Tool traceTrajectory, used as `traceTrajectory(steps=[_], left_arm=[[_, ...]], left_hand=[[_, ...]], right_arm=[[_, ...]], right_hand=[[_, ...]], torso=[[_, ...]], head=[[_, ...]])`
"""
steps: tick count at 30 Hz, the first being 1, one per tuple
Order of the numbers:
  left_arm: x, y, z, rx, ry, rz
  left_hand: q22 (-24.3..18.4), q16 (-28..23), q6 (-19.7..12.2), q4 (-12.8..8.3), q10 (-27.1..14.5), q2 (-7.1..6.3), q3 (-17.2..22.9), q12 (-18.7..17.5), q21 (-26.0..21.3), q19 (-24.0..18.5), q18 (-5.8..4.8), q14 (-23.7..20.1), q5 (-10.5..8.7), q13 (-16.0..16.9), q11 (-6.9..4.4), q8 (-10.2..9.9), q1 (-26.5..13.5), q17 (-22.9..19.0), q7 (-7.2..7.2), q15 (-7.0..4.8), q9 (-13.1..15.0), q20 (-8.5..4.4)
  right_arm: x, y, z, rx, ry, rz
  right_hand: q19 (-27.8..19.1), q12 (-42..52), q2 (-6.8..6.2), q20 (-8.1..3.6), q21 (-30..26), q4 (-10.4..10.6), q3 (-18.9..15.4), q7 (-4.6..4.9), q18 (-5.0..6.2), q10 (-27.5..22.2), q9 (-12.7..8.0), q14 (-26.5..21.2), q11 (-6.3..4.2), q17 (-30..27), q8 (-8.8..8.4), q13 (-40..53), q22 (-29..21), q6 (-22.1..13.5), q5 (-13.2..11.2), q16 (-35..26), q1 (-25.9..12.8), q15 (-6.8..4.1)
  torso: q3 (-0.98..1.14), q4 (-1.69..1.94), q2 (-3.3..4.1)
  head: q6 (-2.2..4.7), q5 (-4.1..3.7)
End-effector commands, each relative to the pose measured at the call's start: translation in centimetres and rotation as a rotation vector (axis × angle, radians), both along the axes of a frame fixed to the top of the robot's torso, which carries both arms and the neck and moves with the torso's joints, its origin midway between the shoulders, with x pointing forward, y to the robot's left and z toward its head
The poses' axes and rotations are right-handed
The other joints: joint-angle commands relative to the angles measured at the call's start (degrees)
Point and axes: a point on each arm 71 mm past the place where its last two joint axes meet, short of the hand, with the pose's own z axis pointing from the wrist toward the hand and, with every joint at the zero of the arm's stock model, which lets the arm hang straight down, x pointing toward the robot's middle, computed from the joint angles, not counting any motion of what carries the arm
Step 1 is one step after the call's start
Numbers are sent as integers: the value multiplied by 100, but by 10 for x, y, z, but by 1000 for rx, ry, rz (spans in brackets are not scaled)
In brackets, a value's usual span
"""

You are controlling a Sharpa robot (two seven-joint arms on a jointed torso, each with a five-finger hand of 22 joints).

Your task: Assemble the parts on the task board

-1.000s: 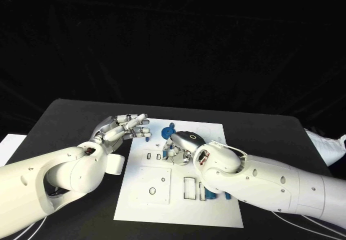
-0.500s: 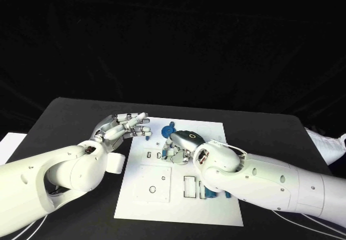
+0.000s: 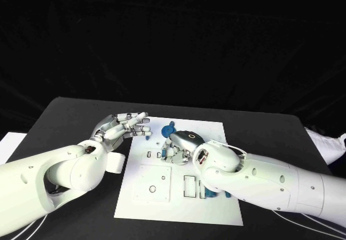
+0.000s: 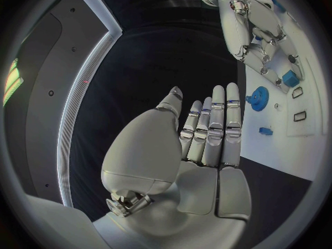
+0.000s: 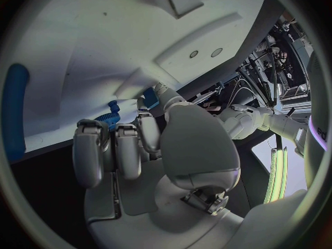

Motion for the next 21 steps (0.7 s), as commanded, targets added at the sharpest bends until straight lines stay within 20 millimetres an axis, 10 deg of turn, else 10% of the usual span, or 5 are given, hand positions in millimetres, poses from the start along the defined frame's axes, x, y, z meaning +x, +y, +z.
traceTrajectory(steps=[1,14,17,21], left_arm=[[-1,-3,1,-12,-2,-22],[1,-2,-1,2,9,-29],[2,-1,-3,30,17,-43],[4,-2,-8,104,44,-97]], left_hand=[[-4,-29,-29,-32,-42,-16,-1,-29,35,-19,54,0,-21,-6,2,-27,35,7,22,49,-6,30],[96,117,-48,-97,-62,-5,0,-23,257,223,71,280,-20,-4,-30,-22,-1,176,-1,-24,-3,-36],[275,493,-9,-128,80,-4,-8,29,610,566,67,722,-20,20,-118,-10,-41,445,-61,-150,3,-152],[632,1317,171,-122,785,6,12,301,1261,1047,75,1363,-23,161,-336,50,-92,1031,-204,-393,24,-384]], right_arm=[[-1,-3,-9,-39,27,-19],[-13,-6,14,167,-115,-10],[-16,-11,24,251,-137,35],[-16,-27,36,391,-100,109]], right_hand=[[14,-149,-91,74,-38,24,-77,40,-70,-100,-33,499,19,1009,-36,228,147,-162,-44,-12,-42,60],[-14,-282,-276,159,-76,431,-552,119,-54,-197,-67,507,101,1059,-3,107,82,-474,7,12,-83,136],[-19,-260,-347,197,-87,893,-886,160,-53,-202,-88,508,159,1074,-3,94,68,-662,51,18,19,172],[-89,-369,-167,204,-164,1002,-947,173,-22,-285,-72,476,149,963,6,18,-74,-647,81,-60,161,182]], torso=[[4,-1,2],[19,-2,5],[17,-19,-15],[42,-43,-60]], head=[[7,-2],[7,-6],[14,6],[18,47]])
